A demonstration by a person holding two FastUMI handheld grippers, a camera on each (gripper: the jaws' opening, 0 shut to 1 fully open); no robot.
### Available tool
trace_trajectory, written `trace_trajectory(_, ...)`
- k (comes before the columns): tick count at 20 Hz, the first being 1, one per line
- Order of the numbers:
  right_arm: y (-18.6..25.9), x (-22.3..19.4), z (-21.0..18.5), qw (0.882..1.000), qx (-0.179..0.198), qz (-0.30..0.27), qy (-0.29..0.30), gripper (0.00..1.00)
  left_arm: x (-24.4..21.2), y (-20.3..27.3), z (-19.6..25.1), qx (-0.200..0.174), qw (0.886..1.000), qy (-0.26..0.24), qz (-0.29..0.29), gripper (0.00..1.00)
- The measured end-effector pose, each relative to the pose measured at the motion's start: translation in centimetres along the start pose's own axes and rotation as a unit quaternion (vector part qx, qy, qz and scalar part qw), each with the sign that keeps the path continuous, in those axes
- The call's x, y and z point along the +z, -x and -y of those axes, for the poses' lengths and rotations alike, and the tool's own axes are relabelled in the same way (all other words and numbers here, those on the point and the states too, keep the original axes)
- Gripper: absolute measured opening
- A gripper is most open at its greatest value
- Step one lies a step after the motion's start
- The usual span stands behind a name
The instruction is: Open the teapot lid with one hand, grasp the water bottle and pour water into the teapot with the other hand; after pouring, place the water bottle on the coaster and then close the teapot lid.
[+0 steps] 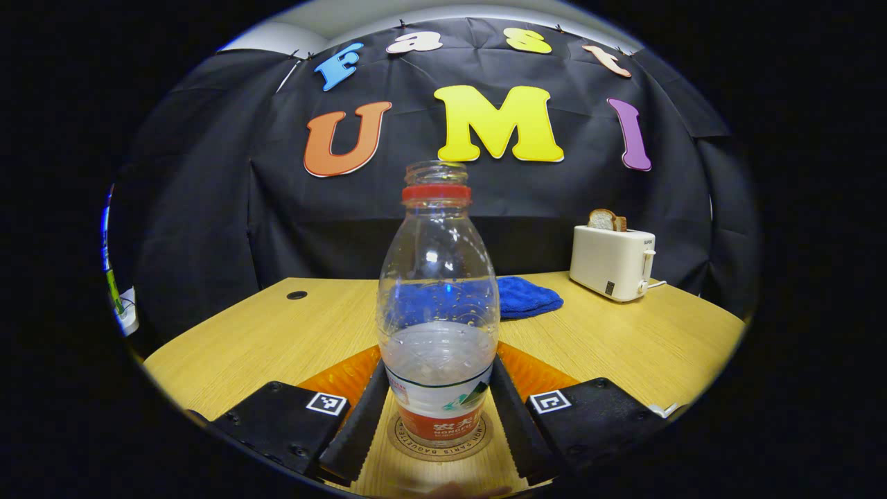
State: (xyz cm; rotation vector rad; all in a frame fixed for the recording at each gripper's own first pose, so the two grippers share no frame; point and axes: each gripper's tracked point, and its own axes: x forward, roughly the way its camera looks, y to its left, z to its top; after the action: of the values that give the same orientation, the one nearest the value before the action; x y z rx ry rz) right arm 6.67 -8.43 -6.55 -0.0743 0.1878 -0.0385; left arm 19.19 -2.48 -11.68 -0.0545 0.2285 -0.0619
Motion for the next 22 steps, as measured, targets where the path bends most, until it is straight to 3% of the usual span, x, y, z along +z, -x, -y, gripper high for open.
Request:
trace_trajectory(5,-0.2,-0.2,-0.5,1.0,-0.001,0.0,0.015,0.01,0.0,0.7,0.4,-0.026,1.0,-0.003,0.017,0.88)
trace_trajectory(12,-0.8,-1.2,-1.1,1.0,0.013,-0.016,0.009,0.01,-1.9,3.8,0.2,-0.041,0.999,-0.008,0.013,0.9)
trace_trajectory(17,-1.5,-2.0,-2.4,0.999,0.03,-0.026,-0.006,0.01,-1.5,7.7,-1.5,-0.022,0.999,-0.012,0.039,0.9)
trace_trajectory(22,-2.8,-2.7,-6.2,0.996,0.076,-0.036,-0.026,0.01,0.6,12.1,-3.7,0.002,0.999,-0.005,0.044,0.9)
